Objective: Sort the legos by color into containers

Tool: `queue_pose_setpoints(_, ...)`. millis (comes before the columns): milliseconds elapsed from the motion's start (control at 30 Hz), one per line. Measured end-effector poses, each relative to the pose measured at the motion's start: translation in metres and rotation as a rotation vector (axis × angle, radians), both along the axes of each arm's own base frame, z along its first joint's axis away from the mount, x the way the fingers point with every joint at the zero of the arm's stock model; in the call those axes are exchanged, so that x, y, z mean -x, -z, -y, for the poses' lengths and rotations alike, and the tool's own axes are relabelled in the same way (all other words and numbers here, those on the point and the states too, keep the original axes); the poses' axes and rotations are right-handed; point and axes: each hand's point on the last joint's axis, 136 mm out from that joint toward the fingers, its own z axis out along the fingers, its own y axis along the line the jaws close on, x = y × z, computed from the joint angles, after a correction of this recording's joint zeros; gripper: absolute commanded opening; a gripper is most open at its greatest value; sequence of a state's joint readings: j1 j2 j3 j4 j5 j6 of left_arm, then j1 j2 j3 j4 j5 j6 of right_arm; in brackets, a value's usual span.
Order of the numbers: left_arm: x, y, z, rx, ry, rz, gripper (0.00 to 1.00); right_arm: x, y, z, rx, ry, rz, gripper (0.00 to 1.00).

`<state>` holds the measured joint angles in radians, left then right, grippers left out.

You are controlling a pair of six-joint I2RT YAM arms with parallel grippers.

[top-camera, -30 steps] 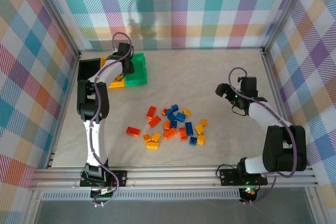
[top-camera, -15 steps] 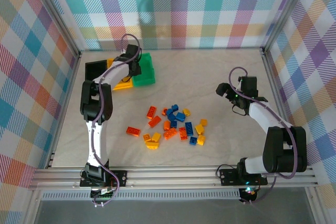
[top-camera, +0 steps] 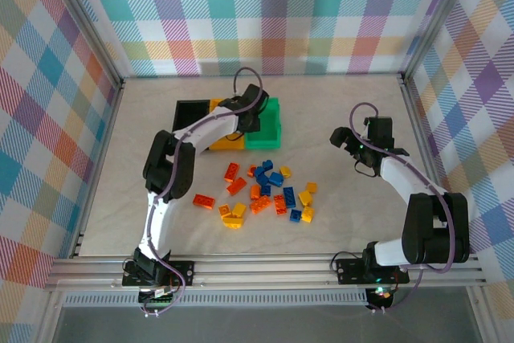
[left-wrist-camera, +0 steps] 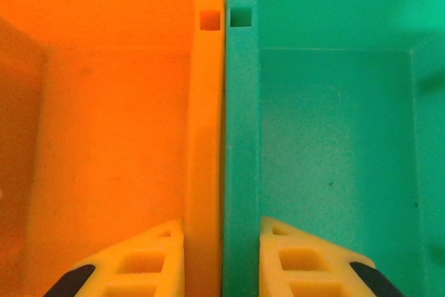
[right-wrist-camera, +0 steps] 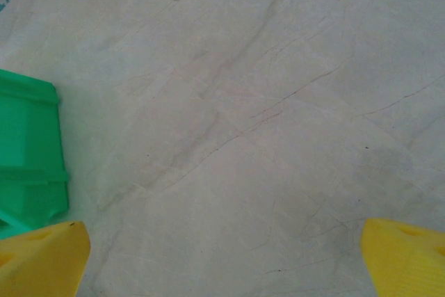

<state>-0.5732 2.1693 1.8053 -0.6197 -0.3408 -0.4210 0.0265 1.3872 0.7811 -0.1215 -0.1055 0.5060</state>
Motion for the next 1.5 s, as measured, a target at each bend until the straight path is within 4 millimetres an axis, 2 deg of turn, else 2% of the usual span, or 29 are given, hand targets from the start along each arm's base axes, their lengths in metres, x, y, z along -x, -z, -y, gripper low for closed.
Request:
queue_pose_setpoints(200,0.007,-0.005,0.034,0.030,-0.018,0.003,0.00,0.000,0.000,0.000,-0.001,0.002,-0.001,1.00)
queue_pose_setpoints(433,-0.004,0.000,0.059,0.010,0.006,0.009,0.00,0.000,0.000,0.001,0.005,0.008,-0.001,1.00)
queue_pose_setpoints(667,-0.005,-0.002,0.067,-0.002,0.012,-0.001,0.00,0.000,0.000,0.002,0.009,0.011,-0.001,1.00)
queue_pose_setpoints(1033,0.017,0.001,0.087,-0.007,0.007,-0.018,0.00,0.000,0.004,0.003,0.011,0.013,-0.012,1.00)
queue_pose_setpoints(1233,0.021,0.001,0.093,-0.005,0.010,-0.016,0.00,0.000,0.005,0.003,0.012,0.014,-0.012,1.00)
queue_pose_setpoints(1267,0.021,0.002,0.092,-0.006,0.011,-0.017,0.03,0.000,0.005,0.003,0.012,0.014,-0.012,1.00)
queue_pose_setpoints(1333,0.022,0.004,0.092,-0.009,0.011,-0.019,0.25,0.000,0.005,0.003,0.012,0.014,-0.012,1.00)
queue_pose_setpoints(1367,0.022,0.004,0.092,-0.008,0.010,-0.015,0.32,0.000,0.005,0.003,0.012,0.014,-0.012,1.00)
queue_pose_setpoints(1500,0.023,0.007,0.094,0.002,0.006,-0.015,0.54,0.000,0.005,0.003,0.012,0.014,-0.012,1.00)
